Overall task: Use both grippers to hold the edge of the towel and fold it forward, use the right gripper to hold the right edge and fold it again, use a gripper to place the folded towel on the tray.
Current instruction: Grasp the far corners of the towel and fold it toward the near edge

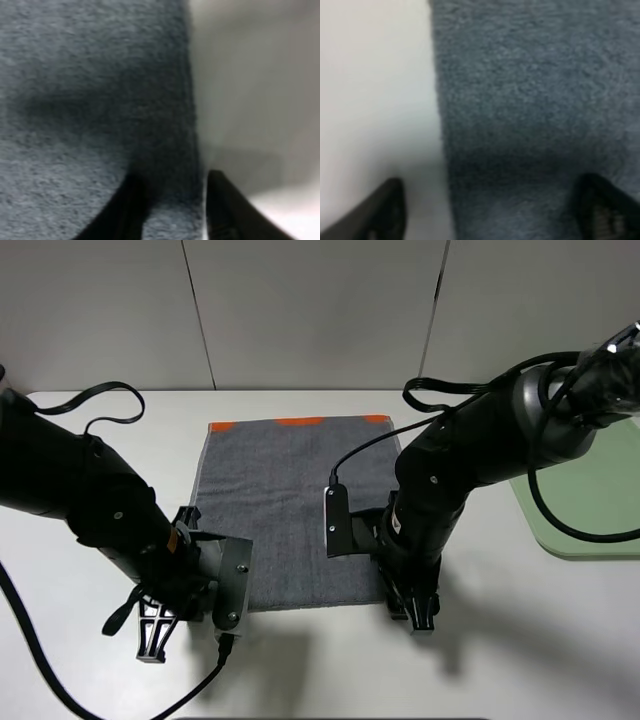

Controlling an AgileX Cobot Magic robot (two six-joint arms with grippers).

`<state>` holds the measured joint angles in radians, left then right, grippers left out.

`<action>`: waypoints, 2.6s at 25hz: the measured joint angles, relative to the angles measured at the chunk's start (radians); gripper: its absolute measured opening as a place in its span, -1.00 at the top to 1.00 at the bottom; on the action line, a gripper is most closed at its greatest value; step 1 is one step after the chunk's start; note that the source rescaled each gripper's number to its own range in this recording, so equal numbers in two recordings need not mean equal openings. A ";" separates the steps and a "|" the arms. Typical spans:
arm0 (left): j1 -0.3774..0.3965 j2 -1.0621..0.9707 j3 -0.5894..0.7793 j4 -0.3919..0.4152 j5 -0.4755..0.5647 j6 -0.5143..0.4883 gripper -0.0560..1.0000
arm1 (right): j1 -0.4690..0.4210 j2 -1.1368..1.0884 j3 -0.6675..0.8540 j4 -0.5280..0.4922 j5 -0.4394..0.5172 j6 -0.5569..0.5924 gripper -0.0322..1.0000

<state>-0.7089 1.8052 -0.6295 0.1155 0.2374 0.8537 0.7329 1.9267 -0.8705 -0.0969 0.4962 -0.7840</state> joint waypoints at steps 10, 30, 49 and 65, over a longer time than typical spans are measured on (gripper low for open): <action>0.001 0.002 0.000 0.019 -0.025 0.000 0.88 | 0.000 0.001 0.000 -0.008 -0.036 0.000 0.60; 0.001 -0.024 0.003 0.018 -0.012 0.001 0.89 | 0.000 -0.012 -0.001 -0.008 -0.011 0.000 0.93; 0.001 -0.330 0.005 0.010 0.240 0.002 0.89 | 0.000 -0.231 0.001 0.084 0.181 0.002 0.93; 0.000 -0.533 0.003 -0.071 0.458 0.010 0.89 | 0.008 -0.366 0.001 0.192 0.333 0.015 0.93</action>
<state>-0.7088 1.2719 -0.6264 0.0450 0.6952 0.8640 0.7408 1.5604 -0.8697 0.0948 0.8292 -0.7691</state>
